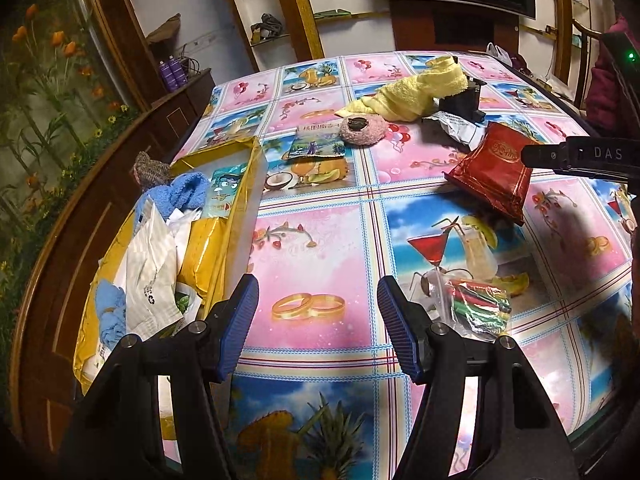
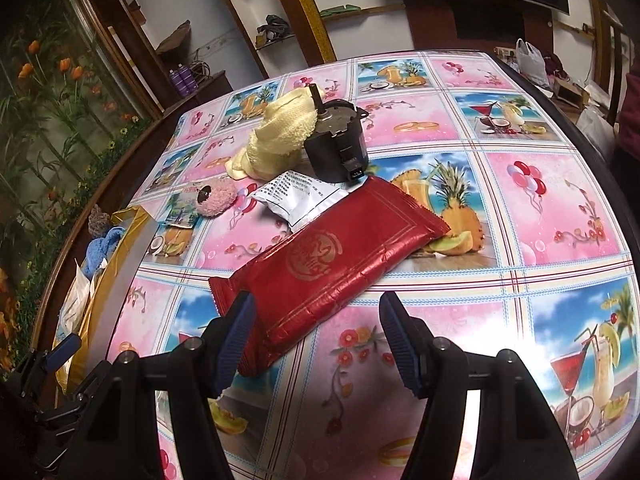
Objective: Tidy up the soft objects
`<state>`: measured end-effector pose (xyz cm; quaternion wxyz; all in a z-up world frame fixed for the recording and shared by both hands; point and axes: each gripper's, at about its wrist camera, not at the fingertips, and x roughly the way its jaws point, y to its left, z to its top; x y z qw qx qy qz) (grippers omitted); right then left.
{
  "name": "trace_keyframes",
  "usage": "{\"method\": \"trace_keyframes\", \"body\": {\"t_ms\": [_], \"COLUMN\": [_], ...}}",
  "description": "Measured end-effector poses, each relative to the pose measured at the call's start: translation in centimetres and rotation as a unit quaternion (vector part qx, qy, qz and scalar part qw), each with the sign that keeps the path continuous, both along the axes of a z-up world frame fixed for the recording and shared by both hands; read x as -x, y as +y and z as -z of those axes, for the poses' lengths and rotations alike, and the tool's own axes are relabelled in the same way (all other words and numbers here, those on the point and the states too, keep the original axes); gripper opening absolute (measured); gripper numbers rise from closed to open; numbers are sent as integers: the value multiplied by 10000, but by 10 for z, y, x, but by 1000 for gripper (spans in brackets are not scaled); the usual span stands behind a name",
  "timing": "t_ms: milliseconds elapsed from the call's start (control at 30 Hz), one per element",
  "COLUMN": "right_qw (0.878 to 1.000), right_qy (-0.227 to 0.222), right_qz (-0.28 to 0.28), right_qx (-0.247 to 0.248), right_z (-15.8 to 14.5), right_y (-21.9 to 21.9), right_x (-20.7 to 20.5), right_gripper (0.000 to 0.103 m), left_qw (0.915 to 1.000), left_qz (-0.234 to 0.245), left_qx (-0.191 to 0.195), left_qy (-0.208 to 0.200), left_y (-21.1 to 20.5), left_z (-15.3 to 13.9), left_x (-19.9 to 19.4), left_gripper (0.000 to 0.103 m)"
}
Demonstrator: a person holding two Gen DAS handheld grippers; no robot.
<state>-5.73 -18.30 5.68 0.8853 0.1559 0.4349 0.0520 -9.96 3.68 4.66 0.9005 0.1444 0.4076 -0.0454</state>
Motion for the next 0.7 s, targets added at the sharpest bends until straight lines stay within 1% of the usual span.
{"method": "trace_keyframes", "body": {"t_ms": [367, 500, 600, 700], "right_qw": [9999, 9998, 9997, 9992], "right_qy": [69, 122, 120, 117], "right_qz": [-69, -135, -176, -180], "right_qx": [62, 96, 135, 346], "right_z": [3, 3, -3, -9], "right_y": [5, 8, 9, 10], "right_x": [-15, -24, -38, -59], "right_gripper": [64, 64, 64, 64], "left_qw": [9999, 9998, 9993, 9980], "left_qz": [-60, -61, -50, -20], "left_qx": [-14, 51, 230, 527], "left_qy": [142, 204, 280, 334], "left_y": [3, 5, 9, 15], "left_z": [11, 15, 16, 12], "left_x": [-15, -21, -26, -29], "left_gripper": [62, 62, 62, 62]}}
